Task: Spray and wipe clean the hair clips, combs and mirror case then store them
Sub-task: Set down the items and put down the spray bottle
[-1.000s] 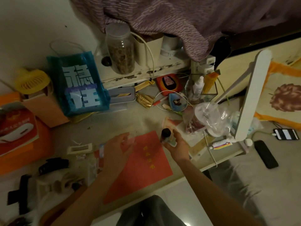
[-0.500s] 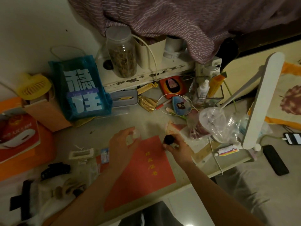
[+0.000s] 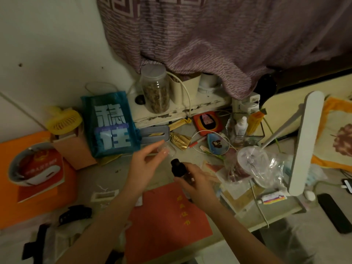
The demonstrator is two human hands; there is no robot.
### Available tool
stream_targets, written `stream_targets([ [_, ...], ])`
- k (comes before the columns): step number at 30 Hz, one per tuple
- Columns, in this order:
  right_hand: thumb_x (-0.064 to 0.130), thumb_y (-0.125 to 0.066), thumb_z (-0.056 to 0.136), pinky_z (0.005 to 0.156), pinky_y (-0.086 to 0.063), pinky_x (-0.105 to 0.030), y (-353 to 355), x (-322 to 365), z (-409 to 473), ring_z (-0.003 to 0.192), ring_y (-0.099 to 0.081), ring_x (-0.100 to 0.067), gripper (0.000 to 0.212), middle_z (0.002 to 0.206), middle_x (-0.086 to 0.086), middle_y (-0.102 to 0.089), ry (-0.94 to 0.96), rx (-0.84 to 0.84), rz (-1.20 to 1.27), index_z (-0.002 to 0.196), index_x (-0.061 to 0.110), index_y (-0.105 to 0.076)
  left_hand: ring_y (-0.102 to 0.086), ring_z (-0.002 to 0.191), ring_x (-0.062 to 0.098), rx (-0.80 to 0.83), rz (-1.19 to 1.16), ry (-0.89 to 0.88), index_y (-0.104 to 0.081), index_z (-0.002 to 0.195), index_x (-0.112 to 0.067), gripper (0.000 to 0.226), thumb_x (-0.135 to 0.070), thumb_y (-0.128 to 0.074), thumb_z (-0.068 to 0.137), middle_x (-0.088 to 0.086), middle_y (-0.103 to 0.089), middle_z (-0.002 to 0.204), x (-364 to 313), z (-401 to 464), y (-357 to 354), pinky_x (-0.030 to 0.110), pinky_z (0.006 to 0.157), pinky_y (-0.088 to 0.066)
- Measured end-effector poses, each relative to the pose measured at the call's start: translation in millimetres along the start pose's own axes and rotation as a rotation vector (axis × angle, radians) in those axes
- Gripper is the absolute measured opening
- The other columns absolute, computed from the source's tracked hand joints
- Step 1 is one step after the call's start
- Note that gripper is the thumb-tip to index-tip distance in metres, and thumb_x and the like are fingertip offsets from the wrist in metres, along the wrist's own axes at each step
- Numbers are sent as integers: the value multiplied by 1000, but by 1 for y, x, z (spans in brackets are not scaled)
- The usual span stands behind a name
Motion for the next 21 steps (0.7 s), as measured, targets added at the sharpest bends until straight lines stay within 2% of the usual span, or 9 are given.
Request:
stream_targets([
  [2,28,-63,90,69,-36,-12,0,13,3,84,-50,-3,26,95,3,-56,38,-9,-23,114,30,-54,-59,94,-15,-11,-15,-23,-63,106,-39,27,-24,-67,84,-24,-64,102,-13,2,8,2,74,-43],
  [4,30,-63,91,68,-35,-10,1,25,6,83,-51,-1,27,95,6,-57,59,-18,-13,117,28,-55,-59,89,-17,-16,-13,-47,-63,105,-37,29,-17,-67,85,-23,-64,99,-24,3,17,2,73,-43],
  [8,32,-61,92,59,-35,-8,3,53,9,70,-54,1,25,80,20,-58,137,-39,-2,113,38,-50,-60,85,-16,24,12,-85,-64,113,-24,29,-13,-65,87,-16,-66,94,-40,1,28,2,73,-43],
  [10,32,-60,93,57,-35,-7,4,65,10,66,-55,3,27,75,25,-57,158,-38,14,112,45,-45,-60,86,-16,46,9,-100,-64,112,-24,28,-12,-65,87,-18,-66,95,-47,-1,32,1,73,-43],
  [12,32,-60,93,56,-35,-9,4,78,12,65,-55,2,31,73,23,-57,181,-39,38,115,46,-43,-61,88,-15,67,4,-109,-64,110,-26,27,-13,-65,86,-19,-66,96,-55,-2,35,2,73,-43],
  [14,33,-60,93,55,-36,-12,5,90,15,64,-55,-2,36,74,13,-58,205,-43,73,124,37,-43,-62,89,-13,75,-3,-117,-66,109,-27,25,-17,-65,86,-23,-67,95,-62,-1,39,3,74,-44],
  [16,33,-60,93,59,-40,-14,6,100,18,69,-56,-4,45,79,9,-59,220,-41,105,133,30,-40,-64,90,-8,71,-23,-119,-67,108,-30,24,-25,-63,84,-24,-70,89,-68,-1,45,5,75,-46],
  [20,33,-55,94,83,-46,-14,6,119,21,102,-58,2,61,116,19,-59,266,-8,138,147,28,-27,-66,93,-1,76,-51,-138,-66,101,-41,24,-38,-61,78,-23,-71,97,-85,0,55,8,77,-48],
  [21,34,-53,94,82,-44,-11,6,123,22,100,-58,5,62,117,20,-58,281,-4,132,148,29,-24,-66,94,-2,79,-55,-148,-67,100,-42,23,-39,-61,78,-23,-71,98,-90,-1,56,8,78,-48],
])
Point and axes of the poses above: each hand's wrist, its own z-axis towards the middle knuckle, its own y-axis out of the back of the hand, x = y × z, the point moved 7 cm from there along z, towards the middle knuckle
